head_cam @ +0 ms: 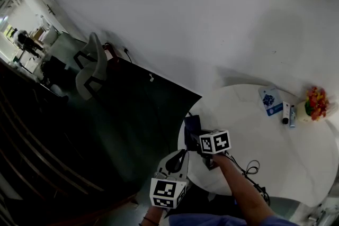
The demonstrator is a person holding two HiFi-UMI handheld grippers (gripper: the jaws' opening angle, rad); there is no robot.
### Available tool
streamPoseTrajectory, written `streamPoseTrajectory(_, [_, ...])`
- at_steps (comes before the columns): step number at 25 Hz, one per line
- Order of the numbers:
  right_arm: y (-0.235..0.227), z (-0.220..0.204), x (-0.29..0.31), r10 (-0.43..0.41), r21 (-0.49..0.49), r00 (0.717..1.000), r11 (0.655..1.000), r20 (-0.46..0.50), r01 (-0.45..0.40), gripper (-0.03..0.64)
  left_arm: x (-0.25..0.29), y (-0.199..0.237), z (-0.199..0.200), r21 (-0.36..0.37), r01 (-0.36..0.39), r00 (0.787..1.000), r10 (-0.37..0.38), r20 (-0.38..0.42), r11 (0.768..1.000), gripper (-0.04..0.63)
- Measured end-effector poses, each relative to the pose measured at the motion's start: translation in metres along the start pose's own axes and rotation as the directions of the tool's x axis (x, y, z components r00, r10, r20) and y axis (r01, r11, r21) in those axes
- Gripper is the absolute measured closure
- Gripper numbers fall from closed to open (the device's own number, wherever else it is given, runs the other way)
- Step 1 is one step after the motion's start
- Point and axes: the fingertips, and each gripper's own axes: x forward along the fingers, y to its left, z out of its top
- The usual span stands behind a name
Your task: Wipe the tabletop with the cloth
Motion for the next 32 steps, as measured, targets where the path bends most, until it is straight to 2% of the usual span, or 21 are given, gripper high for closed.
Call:
streamPoseTrajectory(7, [-0.050,-0.020,-0.050,-0.086,0.046,0.996,0.995,0.013,0.085,0.517,0.023,-0.044,0.009,0.018,0.090,0.996,-0.089,-0.008,0.996,0.569])
streamPoseTrajectory(14, [-0.113,-0.049,-0.129,-0.185,0.108,0.982,0.978,0.036,0.180,0.517,0.045,-0.124,0.026,0.080,0.209,0.978,-0.209,0.000,0.975,0.569])
streamPoseTrajectory(24, [-0.208,-0.110,-0.259,-0.318,0.184,0.947,0.935,0.054,0.303,0.517,0.064,-0.271,0.025,0.117,0.356,0.934,-0.356,-0.027,0.927,0.569])
streamPoseTrajectory(32, [-0.267,-0.163,-0.351,-0.389,0.261,0.918,0.897,0.080,0.357,0.517,0.073,-0.381,0.022,0.147,0.464,0.885,-0.463,-0.043,0.874,0.569])
